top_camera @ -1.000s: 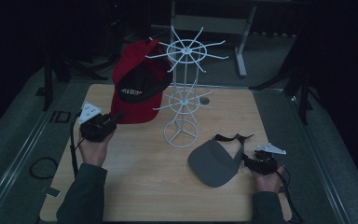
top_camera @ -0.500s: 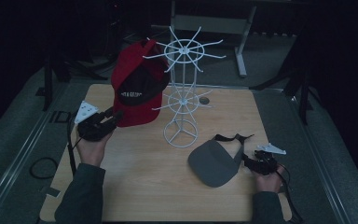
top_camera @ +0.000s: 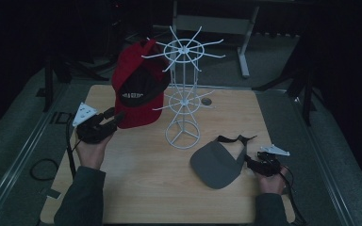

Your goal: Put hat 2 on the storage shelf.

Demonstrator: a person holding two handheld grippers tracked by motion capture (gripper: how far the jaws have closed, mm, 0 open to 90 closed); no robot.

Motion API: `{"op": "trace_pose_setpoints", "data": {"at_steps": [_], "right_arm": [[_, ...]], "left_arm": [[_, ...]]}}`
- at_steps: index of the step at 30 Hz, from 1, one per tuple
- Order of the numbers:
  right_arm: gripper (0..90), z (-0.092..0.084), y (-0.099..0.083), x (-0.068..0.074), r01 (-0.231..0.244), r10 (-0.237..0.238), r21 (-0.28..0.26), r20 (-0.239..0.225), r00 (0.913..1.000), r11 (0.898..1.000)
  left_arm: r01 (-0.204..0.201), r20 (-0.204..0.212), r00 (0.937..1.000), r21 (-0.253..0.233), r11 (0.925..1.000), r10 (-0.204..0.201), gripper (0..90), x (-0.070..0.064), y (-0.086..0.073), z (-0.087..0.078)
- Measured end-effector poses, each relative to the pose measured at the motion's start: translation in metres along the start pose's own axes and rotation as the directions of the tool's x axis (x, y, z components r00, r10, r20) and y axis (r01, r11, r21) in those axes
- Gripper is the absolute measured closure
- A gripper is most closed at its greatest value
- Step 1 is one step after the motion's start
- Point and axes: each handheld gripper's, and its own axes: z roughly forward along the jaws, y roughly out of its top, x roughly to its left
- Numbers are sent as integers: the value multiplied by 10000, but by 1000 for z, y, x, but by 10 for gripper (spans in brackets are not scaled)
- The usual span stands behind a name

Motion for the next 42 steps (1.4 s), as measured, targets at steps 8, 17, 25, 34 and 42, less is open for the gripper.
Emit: {"op": "trace_pose_setpoints", "data": {"at_steps": [8, 17, 25, 34, 42], "right_arm": [[423, -2, 2, -3, -195, 198, 154, -187, 9996, 9997], [438, -8, 12, -4, -226, 222, -108, -370, 9991, 9997], [483, -7, 33, -4, 221, -246, -365, -690, 9973, 9991], [606, 4, 54, -3, 763, -796, -376, -967, 9921, 9964], [616, 18, 70, -8, 801, -841, -393, -1147, 9898, 9960]], "left_arm": [[-4, 48, 10000, 8, 10000, 4, 574, 1, 0, 0], [-3, 58, 10000, 0, 10000, 3, 572, 1, 1, -1], [-10, 74, 10000, -15, 10000, 10, 569, 0, 1, -1], [-23, 52, 10000, 17, 10000, 23, 567, 1, 1, -3], [16, 100, 9999, -23, 10000, -15, 564, 0, 0, -2]]}}
